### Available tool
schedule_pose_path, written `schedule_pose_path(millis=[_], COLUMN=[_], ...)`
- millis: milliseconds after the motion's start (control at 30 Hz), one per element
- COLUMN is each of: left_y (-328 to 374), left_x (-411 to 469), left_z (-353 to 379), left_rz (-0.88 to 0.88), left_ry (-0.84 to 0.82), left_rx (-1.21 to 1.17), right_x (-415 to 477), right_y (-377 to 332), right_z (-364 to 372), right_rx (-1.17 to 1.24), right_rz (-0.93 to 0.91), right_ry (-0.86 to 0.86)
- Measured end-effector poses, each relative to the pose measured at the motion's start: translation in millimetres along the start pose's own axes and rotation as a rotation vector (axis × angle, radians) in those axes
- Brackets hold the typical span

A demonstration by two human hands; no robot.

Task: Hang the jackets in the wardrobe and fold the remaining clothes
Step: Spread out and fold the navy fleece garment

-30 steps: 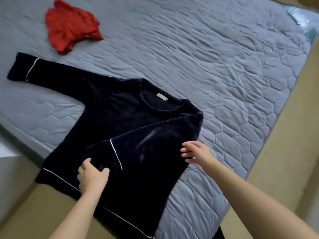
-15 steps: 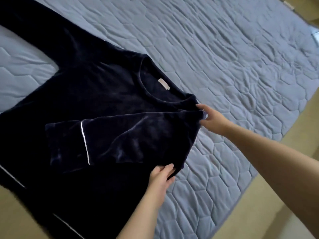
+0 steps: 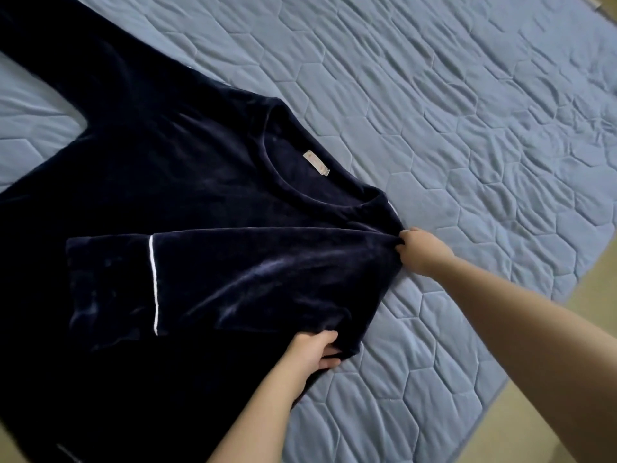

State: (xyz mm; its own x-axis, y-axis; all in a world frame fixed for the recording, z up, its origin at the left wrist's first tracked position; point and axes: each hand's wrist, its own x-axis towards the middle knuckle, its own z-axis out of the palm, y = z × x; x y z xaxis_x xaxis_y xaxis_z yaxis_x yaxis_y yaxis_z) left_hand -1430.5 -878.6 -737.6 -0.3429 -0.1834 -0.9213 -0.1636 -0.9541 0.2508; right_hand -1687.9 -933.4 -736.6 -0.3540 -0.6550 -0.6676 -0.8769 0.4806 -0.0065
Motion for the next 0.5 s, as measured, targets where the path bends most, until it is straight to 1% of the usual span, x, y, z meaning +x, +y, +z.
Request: schedule_pose_path(millis=[67,100,133,233,300,400,433,500], left_y=[-1.8,-2.2,-1.1,9.3,22.3,45.0,52.2,64.4], left_x=[-3.9,-7.1,-11.6,-21.2,-27.8,-36.8,-40.3,-46.2], left_z=[-6.8,-11.8,-18.6,-50.4,-79.5,-126.5,-139.2,-156.3], left_rz=[0.006,0.022,0.045,0.147,0.240,0.401,0.448,0.529], left_ry=[-0.063,-0.079,-0.059,0.112,0.190,0.314,0.369,0.532], left_rx=[-0.070,-0.142,-0.248,-0.633,-0.802,-0.886,-0.875,-0.803], right_x=[-4.4,-6.7,-8.8,-14.5,-16.2,-15.5,-15.3,-15.7], right_y=[-6.9,-9.3,-10.6,-8.9,-5.3,-5.4,-6.8,-10.8], right_z=[6.2,4.2,1.2,-7.3,-9.4,-9.1,-7.6,-4.1], right_rx=[0.016,0.018,0.026,0.068,0.058,0.036,0.036,0.019], right_rz=[0.048,0.064,0.068,0.043,0.017,0.020,0.030,0.065], right_ry=[0.037,0.052,0.064,0.044,0.003,-0.004,0.004,0.032])
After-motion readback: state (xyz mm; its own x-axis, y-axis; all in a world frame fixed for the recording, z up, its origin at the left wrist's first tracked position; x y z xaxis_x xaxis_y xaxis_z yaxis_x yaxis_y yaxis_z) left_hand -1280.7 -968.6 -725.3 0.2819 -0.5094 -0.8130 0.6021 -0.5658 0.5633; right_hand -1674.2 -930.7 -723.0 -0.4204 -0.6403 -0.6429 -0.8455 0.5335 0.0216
